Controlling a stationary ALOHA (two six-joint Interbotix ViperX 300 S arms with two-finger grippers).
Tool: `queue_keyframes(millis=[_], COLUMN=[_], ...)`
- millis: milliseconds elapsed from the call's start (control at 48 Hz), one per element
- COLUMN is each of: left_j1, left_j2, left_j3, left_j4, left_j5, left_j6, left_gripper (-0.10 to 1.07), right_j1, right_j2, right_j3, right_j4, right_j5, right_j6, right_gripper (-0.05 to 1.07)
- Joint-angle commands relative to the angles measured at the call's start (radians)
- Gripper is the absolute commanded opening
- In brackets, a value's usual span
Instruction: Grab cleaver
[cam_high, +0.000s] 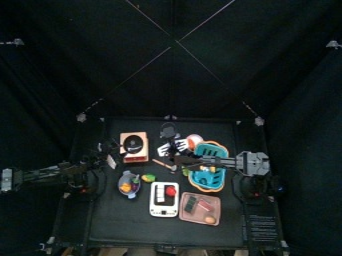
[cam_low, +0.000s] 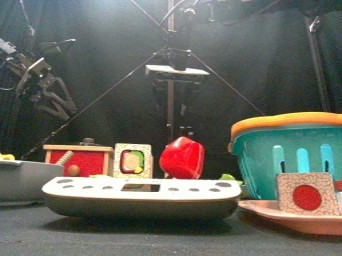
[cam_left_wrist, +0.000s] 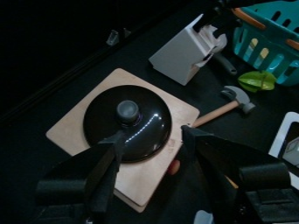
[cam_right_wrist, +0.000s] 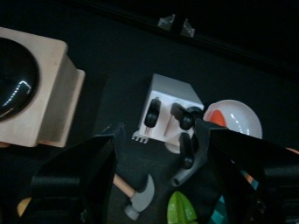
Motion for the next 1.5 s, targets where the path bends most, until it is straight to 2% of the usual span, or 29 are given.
queue_keyframes(millis=[0,104,271,417,1479], left_j1=[-0.002,-0.002,-0.002,-0.002,-0.002], left_j2=[0.002,0.002,0.002,0.002,0.002], left_j3=[-0.015,-0.014,-0.014,-0.014,-0.014], left_j4=[0.003,0.003,0.005,0.005,0.005], left_j5=[-0.002,-0.002,-0.002,-0.002,-0.002], left_j6=[0.002,0.002,0.002,0.002,0.002], left_gripper=[0.9,0.9,0.9,0.9,0.9], right_j1=[-0.009,-0.026,-0.037,-0.051,-0.081], right_j2=[-0.049,-0.051,-0.055,-0.054,-0.002], right_j3=[0.02,0.06,0.083,0.084,0.086], right_j4=[-0.014,-0.009,-0.012,-0.015,0.028], right_j5=[-0.067,-0.133,-0.175,-0.181,-0.189], right_j6=[0.044,0.075,0.1,0.103,0.109], right_gripper=[0.95,0.94,0.87,0.82,0.79])
